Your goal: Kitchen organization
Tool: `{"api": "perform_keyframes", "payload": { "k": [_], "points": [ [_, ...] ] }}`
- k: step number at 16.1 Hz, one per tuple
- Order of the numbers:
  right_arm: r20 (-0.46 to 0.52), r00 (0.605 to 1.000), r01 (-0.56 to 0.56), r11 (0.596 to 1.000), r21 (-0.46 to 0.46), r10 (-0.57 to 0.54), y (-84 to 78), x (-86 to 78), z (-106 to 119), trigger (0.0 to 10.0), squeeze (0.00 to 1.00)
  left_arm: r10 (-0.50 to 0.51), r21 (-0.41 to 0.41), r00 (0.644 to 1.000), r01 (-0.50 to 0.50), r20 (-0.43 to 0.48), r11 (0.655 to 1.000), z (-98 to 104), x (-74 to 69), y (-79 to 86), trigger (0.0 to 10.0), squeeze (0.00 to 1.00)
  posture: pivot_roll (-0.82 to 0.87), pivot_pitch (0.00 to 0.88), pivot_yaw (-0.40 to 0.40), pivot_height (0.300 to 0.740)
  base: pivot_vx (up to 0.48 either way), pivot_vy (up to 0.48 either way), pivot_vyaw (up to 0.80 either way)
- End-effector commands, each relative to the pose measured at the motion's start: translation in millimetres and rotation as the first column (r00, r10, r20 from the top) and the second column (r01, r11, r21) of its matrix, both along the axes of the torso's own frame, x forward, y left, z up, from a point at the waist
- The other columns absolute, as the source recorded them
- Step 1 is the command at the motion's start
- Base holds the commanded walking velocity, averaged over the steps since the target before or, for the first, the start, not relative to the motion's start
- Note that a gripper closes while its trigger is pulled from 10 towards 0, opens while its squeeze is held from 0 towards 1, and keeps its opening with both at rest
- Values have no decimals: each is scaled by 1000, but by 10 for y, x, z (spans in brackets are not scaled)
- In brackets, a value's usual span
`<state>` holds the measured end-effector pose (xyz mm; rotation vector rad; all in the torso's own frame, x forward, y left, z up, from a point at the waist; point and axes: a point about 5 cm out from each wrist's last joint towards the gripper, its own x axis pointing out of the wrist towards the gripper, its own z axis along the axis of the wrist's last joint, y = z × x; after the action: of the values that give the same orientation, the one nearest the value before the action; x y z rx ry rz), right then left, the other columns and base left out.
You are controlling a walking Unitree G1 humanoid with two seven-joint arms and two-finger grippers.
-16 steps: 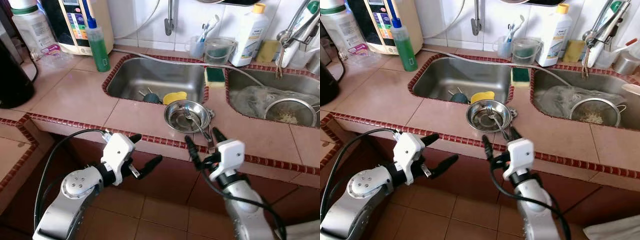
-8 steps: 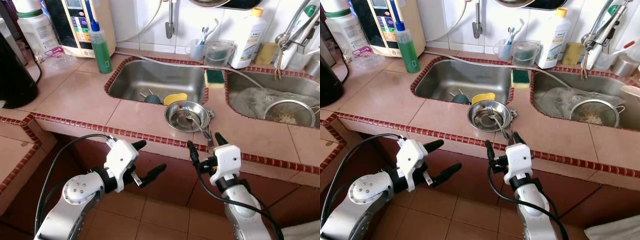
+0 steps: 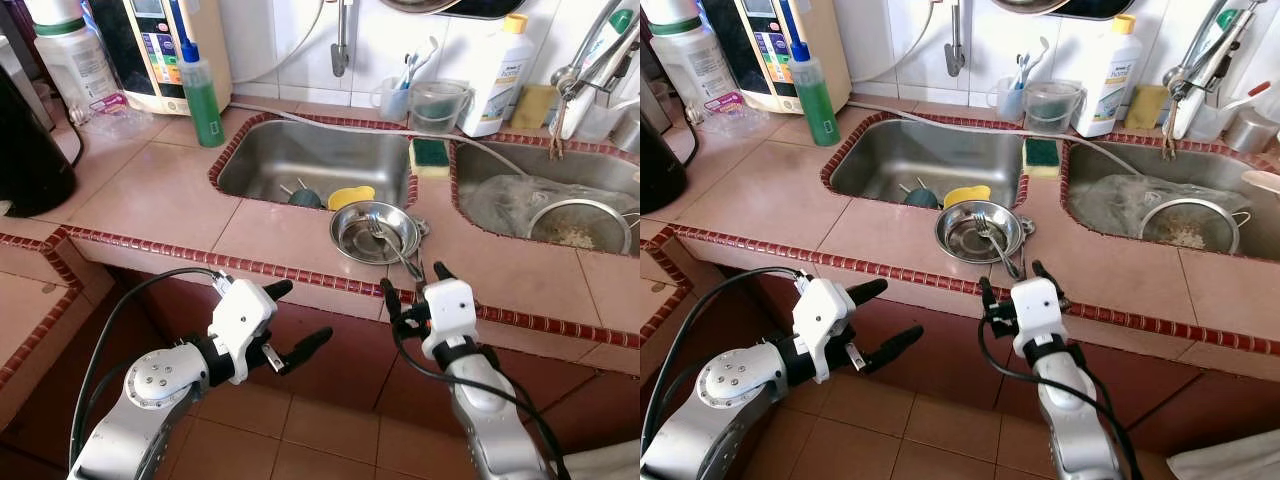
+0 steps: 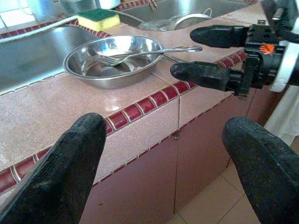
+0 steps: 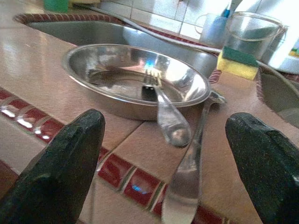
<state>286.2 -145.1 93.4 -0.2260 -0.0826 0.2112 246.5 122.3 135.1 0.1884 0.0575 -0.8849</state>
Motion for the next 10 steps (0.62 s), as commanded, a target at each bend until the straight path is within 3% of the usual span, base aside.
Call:
{"api": "perform_keyframes", "payload": {
  "k": [1,5,6,7,9,10],
  "points": [
    [3,1000,10,1000,-30,-10,-27,46,-2,10000,0,-18,15,1000,17,22,1000,44,-7,-14,10000,0,-105,66,50,740,0,0,0],
    [4,1000,4,999,-49,-4,-19,134,-7,9804,0,-11,14,1000,11,25,1000,52,-12,-9,10000,0,-98,68,46,740,0,0,0],
    [4,1000,2,999,-51,-2,-15,139,-7,7686,0,-11,14,1000,10,26,1000,54,-12,-10,10000,0,-98,66,45,740,0,0,0],
    [5,1000,2,999,-54,-1,-12,150,-9,7020,0,-10,14,1000,10,27,1000,58,-11,-10,10000,0,-98,66,45,740,0,0,0],
    [9,1000,-2,998,-61,2,-1,177,-12,4157,0,-7,15,1000,7,27,1000,57,-9,-6,10000,0,-94,68,43,740,0,0,0],
    [11,1000,2,998,-59,-1,-4,193,-12,1373,0,-7,14,1000,7,27,1000,59,-11,-8,10000,0,-94,68,43,740,0,0,0]
  ]
}}
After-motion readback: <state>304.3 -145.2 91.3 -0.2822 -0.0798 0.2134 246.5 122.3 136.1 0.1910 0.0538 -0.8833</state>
